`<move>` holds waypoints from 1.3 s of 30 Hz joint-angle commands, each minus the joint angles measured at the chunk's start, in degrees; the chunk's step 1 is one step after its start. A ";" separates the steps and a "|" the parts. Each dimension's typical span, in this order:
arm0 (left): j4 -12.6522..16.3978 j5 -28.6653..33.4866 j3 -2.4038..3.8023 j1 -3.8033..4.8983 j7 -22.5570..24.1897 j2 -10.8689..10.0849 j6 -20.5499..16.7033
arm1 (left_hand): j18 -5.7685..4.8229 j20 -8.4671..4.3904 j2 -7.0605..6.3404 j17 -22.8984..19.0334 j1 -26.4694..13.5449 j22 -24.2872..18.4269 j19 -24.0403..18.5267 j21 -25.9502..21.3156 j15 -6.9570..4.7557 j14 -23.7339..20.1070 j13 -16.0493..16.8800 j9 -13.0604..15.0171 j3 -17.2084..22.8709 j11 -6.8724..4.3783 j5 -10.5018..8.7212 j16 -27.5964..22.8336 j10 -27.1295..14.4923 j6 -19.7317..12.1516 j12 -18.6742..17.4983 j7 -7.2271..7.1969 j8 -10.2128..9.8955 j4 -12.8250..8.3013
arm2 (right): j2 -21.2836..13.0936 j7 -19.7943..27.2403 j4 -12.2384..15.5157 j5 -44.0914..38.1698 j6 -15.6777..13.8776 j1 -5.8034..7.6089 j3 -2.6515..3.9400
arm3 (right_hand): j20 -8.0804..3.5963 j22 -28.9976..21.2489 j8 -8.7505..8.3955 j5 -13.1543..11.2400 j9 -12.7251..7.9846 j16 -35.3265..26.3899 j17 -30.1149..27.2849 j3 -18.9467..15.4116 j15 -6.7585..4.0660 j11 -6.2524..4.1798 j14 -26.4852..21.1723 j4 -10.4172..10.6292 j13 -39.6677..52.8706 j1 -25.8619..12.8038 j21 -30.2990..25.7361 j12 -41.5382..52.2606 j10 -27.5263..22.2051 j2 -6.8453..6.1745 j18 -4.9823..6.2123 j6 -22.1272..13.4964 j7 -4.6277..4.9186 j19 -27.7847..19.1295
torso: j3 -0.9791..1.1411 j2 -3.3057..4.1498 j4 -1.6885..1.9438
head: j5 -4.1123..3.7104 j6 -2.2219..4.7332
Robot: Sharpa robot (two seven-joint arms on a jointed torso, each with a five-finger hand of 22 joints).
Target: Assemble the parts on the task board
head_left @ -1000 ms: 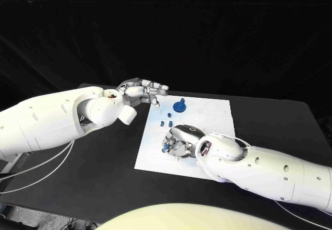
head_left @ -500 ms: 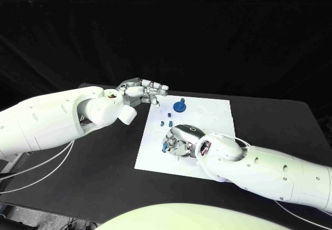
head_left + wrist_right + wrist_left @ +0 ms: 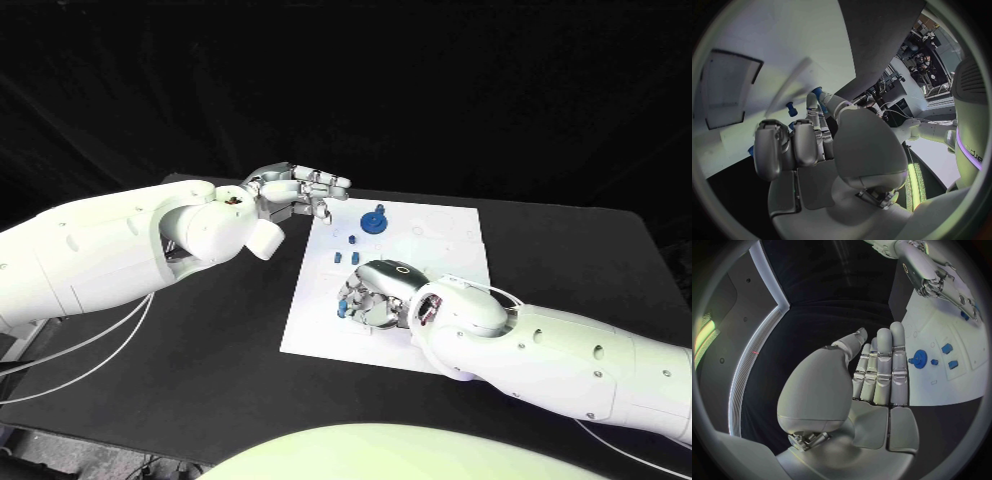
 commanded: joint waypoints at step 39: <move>-0.16 -0.05 -1.23 0.03 0.10 -0.59 1.20 | 0.78 0.05 0.24 -0.33 0.17 -0.11 -0.49 -0.24 -0.02 -0.50 0.00 -0.15 -0.34 0.05 -0.02 -0.20 -0.76 -0.59 0.52 0.06 0.46 -0.27 | -32.90 -10.47 19.85 10.69 -6.78 4.94 -0.21 | -1.89 13.83 14.88 4.90 10.26 7.33 9.60 -26.44 -2.34 -3.02 3.59 13.25 64.80 -4.98 7.26 66.29 9.88 2.68 -2.08 1.88 -2.78 4.28 | 0.09 -0.89 -2.50 | -8.78 2.20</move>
